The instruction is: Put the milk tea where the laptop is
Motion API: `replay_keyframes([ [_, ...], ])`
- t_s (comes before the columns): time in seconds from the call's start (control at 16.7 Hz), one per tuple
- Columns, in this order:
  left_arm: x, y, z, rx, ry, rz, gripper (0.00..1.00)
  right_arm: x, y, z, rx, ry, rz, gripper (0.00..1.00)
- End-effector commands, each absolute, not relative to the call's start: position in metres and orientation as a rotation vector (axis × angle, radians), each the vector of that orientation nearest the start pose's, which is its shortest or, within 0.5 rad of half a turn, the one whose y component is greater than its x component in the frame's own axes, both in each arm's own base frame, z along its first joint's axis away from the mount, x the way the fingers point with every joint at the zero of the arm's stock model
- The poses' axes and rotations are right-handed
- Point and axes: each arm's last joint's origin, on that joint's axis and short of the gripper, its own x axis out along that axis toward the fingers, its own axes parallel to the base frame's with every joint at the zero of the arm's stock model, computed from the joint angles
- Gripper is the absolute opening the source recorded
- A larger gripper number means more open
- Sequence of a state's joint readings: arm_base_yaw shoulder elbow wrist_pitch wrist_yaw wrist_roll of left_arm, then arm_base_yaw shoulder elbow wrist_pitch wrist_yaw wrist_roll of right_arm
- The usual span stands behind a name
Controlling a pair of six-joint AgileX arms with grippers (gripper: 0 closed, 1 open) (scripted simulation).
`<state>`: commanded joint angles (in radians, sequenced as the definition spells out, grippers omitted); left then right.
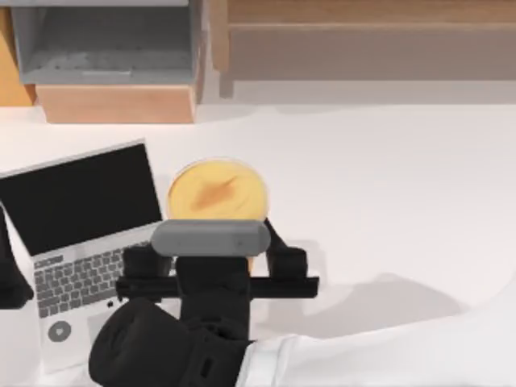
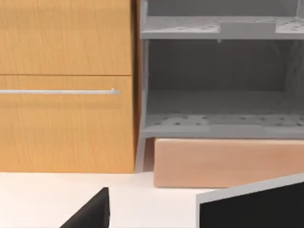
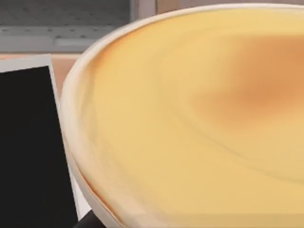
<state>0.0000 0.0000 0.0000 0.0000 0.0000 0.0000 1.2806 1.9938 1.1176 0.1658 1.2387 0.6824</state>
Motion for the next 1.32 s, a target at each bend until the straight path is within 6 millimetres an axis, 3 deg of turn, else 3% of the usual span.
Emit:
replay_keyframes([
  [0.84, 0.106, -0.001, 0.160, 0.000, 0.000, 0.000, 1.00, 0.140, 0.379, 0.145, 0.075, 0.170, -0.036, 0.00],
  [1.32, 0.106, -0.001, 0.160, 0.000, 0.000, 0.000, 1.00, 0.138, 0.379, 0.127, 0.053, 0.184, -0.018, 0.00],
])
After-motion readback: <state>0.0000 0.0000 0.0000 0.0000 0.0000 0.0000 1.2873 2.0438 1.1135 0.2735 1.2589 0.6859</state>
